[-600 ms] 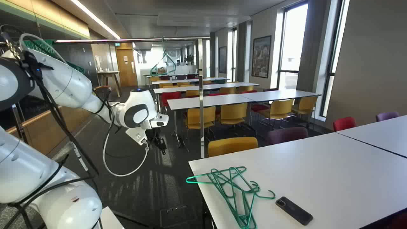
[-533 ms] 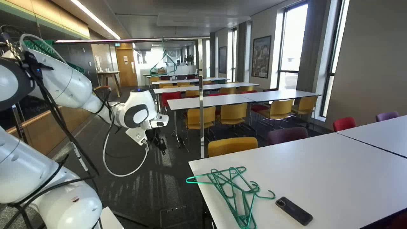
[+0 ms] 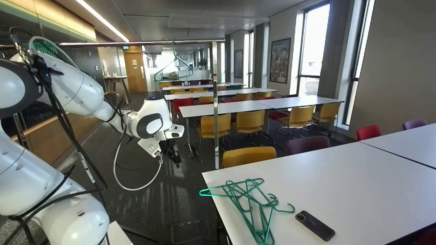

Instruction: Put one green hanger from the table and put it on the railing

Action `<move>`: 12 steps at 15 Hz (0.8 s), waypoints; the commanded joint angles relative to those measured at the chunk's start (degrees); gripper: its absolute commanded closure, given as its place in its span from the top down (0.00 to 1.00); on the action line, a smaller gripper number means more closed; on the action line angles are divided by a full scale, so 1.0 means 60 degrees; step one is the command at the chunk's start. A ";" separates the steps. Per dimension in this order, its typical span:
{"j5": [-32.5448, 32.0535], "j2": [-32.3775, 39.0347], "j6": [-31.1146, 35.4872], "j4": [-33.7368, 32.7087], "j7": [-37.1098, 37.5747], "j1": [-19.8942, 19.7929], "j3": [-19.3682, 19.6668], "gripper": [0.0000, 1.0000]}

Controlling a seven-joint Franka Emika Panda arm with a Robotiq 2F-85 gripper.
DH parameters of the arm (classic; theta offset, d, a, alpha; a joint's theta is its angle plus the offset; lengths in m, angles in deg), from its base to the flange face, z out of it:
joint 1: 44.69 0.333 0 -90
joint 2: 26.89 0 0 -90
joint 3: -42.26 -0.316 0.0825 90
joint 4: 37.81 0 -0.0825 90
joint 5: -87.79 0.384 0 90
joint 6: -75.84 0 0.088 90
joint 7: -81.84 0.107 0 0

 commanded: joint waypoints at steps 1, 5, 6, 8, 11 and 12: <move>-0.0122 0.0354 0.0134 -0.0214 -0.1266 -0.0006 0.0753 1.00; -0.0630 0.0767 -0.0360 -0.0574 -0.4062 0.0021 0.1796 1.00; -0.0540 0.0866 -0.0430 -0.0665 -0.4809 0.0124 0.2100 1.00; -0.0345 0.1034 -0.0603 -0.0845 -0.6206 0.0283 0.2558 1.00; -0.0107 0.1245 -0.0834 -0.0983 -0.8047 0.0515 0.3002 1.00; 0.0012 0.1306 -0.0826 -0.0967 -0.8561 0.0621 0.3097 1.00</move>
